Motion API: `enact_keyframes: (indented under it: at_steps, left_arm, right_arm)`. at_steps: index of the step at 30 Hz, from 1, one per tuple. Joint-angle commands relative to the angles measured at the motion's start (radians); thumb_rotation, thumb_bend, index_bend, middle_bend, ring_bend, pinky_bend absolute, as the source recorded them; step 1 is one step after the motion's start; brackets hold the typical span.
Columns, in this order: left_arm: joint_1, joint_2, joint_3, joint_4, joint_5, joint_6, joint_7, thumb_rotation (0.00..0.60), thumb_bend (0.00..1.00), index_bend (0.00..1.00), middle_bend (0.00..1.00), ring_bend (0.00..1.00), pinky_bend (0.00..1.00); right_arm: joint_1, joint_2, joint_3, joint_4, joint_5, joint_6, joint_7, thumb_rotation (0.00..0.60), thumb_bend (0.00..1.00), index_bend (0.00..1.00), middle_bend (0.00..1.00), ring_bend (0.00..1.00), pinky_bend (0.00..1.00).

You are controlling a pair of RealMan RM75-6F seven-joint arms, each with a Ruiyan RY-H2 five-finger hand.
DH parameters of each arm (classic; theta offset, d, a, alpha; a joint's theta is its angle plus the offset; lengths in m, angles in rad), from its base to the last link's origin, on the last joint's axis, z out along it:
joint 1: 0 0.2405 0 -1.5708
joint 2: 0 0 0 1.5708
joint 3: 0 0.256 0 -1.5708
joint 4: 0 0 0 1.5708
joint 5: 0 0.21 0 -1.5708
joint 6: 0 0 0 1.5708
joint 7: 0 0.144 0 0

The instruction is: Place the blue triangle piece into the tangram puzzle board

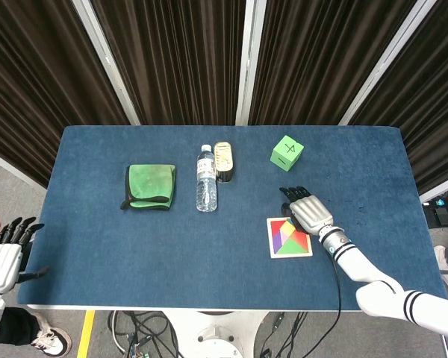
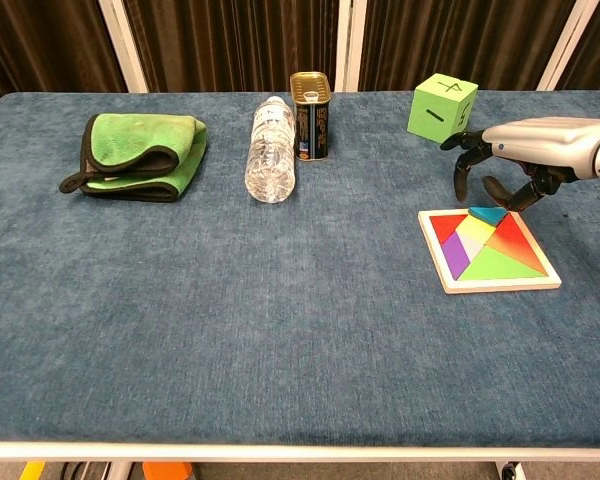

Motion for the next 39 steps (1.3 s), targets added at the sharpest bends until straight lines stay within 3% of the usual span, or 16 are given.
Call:
enact_keyframes:
  at_steps: [1, 23, 31, 34, 37, 39]
  left_arm:
    - [0.000, 0.000, 0.001, 0.000, 0.001, -0.001, 0.000, 0.600, 0.04, 0.17, 0.10, 0.01, 0.12]
    - [0.001, 0.000, 0.002, 0.005, 0.001, -0.001, -0.006, 0.600, 0.04, 0.17, 0.10, 0.01, 0.12]
    - [0.003, 0.003, 0.000, -0.001, 0.001, 0.005, -0.002, 0.600, 0.04, 0.17, 0.10, 0.01, 0.12]
    - [0.005, 0.006, -0.001, -0.007, 0.002, 0.010, 0.005, 0.600, 0.04, 0.17, 0.10, 0.01, 0.12]
    - [0.007, 0.006, -0.005, -0.018, -0.001, 0.017, 0.021, 0.600, 0.04, 0.17, 0.10, 0.01, 0.12]
    - [0.008, 0.004, -0.007, -0.026, 0.000, 0.025, 0.040, 0.600, 0.04, 0.17, 0.10, 0.01, 0.12]
  right_arm:
    - [0.000, 0.001, 0.000, -0.001, 0.002, -0.002, 0.000, 0.600, 0.71, 0.42, 0.00, 0.00, 0.00]
    - [-0.003, 0.002, -0.005, 0.000, 0.010, -0.001, -0.009, 0.600, 0.71, 0.45, 0.00, 0.00, 0.00]
    - [-0.054, 0.075, 0.008, -0.063, -0.037, 0.111, 0.028, 0.600, 0.70, 0.45, 0.00, 0.00, 0.00]
    - [-0.119, 0.130, -0.015, -0.097, -0.069, 0.221, 0.000, 0.600, 0.62, 0.37, 0.00, 0.00, 0.00]
    - [-0.225, 0.177, -0.050, -0.118, -0.104, 0.391, -0.053, 0.600, 0.43, 0.21, 0.00, 0.00, 0.00]
    - [-0.303, 0.203, -0.075, -0.133, -0.105, 0.481, -0.058, 0.600, 0.24, 0.07, 0.00, 0.00, 0.00]
